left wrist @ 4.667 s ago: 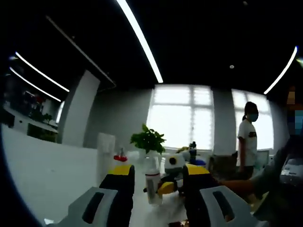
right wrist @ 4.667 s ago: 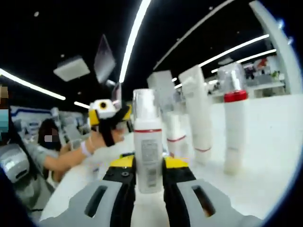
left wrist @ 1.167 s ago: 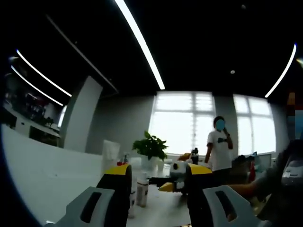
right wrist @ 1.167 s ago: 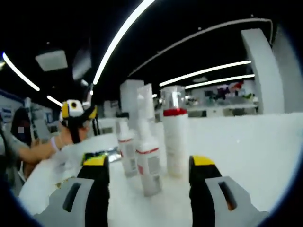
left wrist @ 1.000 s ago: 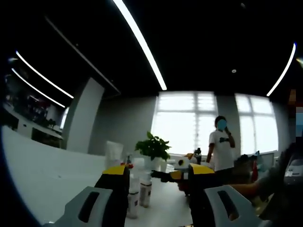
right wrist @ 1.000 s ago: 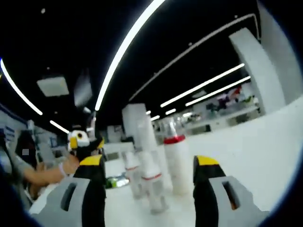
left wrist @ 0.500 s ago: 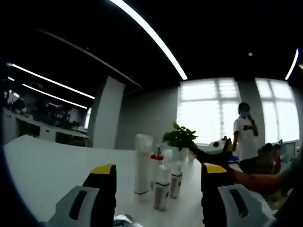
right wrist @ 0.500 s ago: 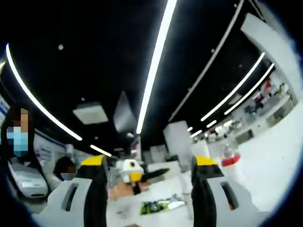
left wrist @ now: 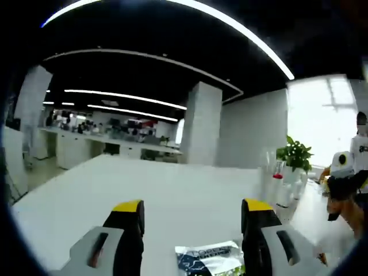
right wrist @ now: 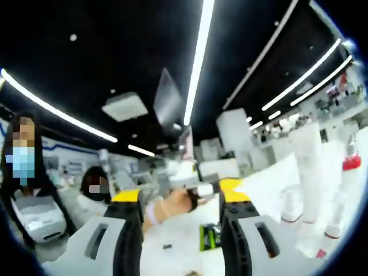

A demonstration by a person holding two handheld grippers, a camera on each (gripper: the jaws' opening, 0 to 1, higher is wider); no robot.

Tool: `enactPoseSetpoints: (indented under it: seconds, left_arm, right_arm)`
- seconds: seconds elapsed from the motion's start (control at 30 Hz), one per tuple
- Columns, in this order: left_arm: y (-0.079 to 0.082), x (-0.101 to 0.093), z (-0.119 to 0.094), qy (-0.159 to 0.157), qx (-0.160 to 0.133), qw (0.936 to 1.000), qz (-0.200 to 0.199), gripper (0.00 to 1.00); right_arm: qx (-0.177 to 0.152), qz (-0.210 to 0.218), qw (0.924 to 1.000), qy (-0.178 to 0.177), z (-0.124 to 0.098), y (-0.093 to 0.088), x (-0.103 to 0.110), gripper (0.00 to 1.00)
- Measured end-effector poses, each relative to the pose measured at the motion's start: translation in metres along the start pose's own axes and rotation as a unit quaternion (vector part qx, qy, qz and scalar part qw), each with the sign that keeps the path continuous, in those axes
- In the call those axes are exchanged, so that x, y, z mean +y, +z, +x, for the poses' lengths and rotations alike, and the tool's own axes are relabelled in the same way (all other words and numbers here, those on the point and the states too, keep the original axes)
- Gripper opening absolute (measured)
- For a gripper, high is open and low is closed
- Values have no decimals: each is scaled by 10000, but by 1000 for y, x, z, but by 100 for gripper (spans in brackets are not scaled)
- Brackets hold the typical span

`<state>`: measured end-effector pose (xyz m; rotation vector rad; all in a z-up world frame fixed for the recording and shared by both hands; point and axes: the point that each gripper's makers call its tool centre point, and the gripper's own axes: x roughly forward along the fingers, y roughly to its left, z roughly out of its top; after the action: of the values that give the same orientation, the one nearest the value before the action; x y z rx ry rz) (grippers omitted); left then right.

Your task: Arrange the skincare products in the storage area until every visible bottle or jar stands upright without overlapping.

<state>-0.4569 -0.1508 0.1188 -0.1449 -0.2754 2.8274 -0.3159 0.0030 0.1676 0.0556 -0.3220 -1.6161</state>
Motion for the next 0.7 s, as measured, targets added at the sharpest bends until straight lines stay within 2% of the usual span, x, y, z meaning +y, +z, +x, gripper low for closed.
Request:
enactPoseSetpoints:
  seconds: [0.07,0.1,0.2,0.27,0.3,0.33,0.37,0.43,0.47,0.53,0.6,0.63,0.7]
  left_arm:
    - [-2,4,1,99,102,9999,67,66]
    - [-4,5,0,170,170,9996,169,63]
    - [-2,9,-2,369,173,9982,446,53]
    - [-2,10,-4,450,209,9973,532,52]
    - [-3,10,-4,467,240,9970,570,51]
    - [-3,10,-4,475,275,9966,612,49]
    - [-4,9,-5,473,305,9963,655,46]
    - [-5,7,-6,456,347,9956,741,34]
    - [-5,5,-6,433,350,9951,811,28]
    - [-7,-1,-7,325,430,9947,881,22]
    - [-19,-11,-9,96,865,9921,898,18]
    - [-25,-18,-11,-50,1067,9901,910,14]
    - [-37,-27,-13,-222,1432,9852,915,2]
  right_arm:
    - [201,185,9995,-143,7,-14,-7,61]
    - [399,286,9985,-231,13,-27,-12,61]
    - [666,410,9954,-558,19,-46,-24,60]
    - [816,600,9932,-572,24,-56,-28,59]
    - [933,850,9900,-633,25,-62,-31,58]
    - [1145,927,9859,-796,25,-70,-39,54]
    - [1073,872,9873,-781,28,-71,-40,51]
    - [1187,1274,9800,-962,31,-79,-43,49]
    - [1124,1451,9786,-927,34,-80,-40,52]
    - [1137,1961,9696,-920,37,-85,-36,58]
    - [1168,2247,9613,-1081,36,-92,-36,61]
    - [1109,2320,9591,-1186,36,-93,-39,62]
    - [1207,2435,9537,-1286,34,-100,-40,63]
